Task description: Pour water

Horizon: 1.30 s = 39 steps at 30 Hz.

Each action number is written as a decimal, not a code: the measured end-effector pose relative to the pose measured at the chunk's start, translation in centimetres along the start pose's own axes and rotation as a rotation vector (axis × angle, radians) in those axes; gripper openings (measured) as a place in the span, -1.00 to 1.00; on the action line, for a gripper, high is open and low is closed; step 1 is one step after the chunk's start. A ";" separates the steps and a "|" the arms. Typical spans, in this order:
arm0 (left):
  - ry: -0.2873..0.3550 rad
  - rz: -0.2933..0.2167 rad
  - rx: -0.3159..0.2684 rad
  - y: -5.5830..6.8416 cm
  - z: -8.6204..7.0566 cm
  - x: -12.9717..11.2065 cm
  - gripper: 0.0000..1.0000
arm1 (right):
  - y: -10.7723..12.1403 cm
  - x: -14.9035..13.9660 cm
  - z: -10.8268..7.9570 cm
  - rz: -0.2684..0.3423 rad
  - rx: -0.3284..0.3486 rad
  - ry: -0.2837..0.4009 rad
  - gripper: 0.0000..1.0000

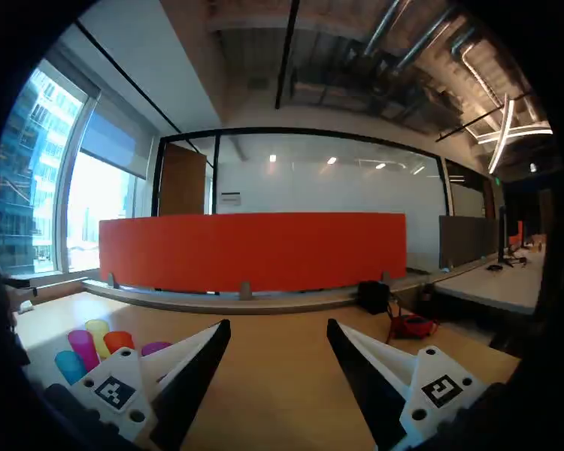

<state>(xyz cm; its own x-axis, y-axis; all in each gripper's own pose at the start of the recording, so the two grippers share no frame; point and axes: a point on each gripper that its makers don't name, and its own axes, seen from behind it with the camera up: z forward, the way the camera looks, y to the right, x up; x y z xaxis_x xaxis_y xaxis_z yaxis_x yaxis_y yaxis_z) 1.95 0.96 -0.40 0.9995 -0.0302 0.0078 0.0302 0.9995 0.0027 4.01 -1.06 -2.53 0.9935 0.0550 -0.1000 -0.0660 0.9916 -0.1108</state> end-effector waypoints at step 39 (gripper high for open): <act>0.049 -0.021 0.039 -1.5 0.2 -3.8 0.92 | -1.3 0.8 -0.8 -0.021 0.005 -0.008 0.98</act>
<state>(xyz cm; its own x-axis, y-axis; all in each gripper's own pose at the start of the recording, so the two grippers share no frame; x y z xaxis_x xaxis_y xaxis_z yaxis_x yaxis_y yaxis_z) -1.87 -0.41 -0.27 0.9978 -0.0504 -0.0421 0.0521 0.9978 0.0413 4.81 -2.41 -3.24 0.9954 0.0346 -0.0893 -0.0442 0.9932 -0.1078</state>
